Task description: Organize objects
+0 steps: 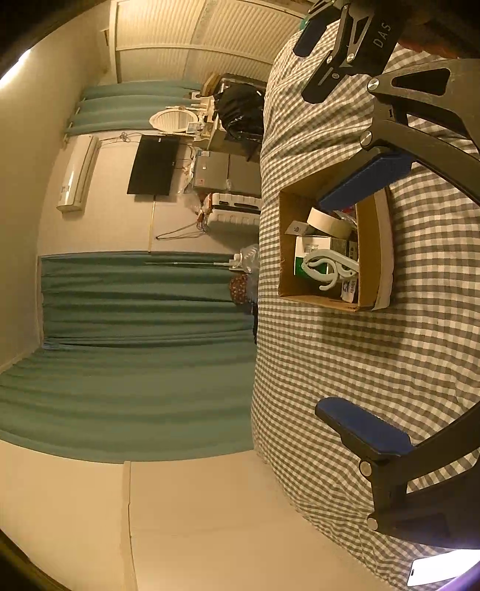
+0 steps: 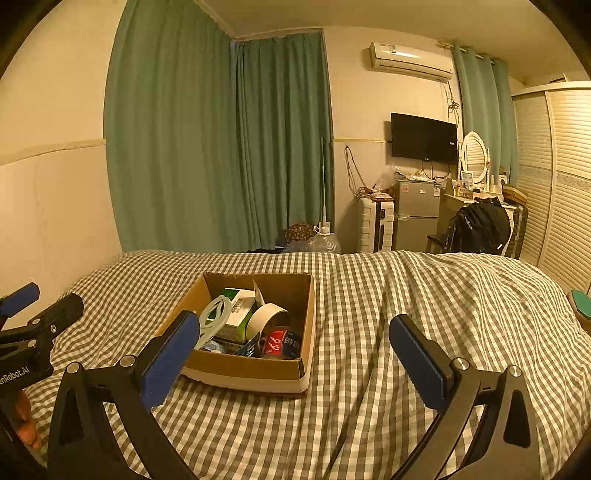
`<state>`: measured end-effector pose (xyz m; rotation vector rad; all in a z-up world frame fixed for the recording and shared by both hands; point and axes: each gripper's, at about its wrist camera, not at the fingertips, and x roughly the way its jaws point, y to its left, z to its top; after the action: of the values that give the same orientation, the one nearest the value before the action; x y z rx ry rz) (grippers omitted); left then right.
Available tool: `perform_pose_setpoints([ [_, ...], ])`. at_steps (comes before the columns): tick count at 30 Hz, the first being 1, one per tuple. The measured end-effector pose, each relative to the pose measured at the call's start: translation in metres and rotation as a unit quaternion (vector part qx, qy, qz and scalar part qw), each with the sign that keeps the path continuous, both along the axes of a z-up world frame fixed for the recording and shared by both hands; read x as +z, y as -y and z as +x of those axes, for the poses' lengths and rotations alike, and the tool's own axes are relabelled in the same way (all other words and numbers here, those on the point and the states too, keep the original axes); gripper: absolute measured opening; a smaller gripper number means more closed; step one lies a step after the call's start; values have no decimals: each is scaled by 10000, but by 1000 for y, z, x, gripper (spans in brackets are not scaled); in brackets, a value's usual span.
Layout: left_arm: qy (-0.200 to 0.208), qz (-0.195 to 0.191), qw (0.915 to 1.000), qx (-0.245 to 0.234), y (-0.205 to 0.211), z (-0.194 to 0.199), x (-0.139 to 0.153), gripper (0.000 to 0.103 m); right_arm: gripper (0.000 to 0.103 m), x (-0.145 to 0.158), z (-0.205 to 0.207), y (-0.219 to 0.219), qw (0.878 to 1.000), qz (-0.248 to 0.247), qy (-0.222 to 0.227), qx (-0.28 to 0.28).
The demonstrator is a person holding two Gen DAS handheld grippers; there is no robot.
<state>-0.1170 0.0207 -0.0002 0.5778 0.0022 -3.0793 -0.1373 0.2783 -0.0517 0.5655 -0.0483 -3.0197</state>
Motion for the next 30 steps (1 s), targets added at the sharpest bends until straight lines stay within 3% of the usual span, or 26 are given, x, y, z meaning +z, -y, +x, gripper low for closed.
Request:
perform_pose_setpoints([
  [30, 100, -71, 9999, -55, -5, 1, -4, 103, 103, 2, 2, 2, 10000, -21, -14, 35],
])
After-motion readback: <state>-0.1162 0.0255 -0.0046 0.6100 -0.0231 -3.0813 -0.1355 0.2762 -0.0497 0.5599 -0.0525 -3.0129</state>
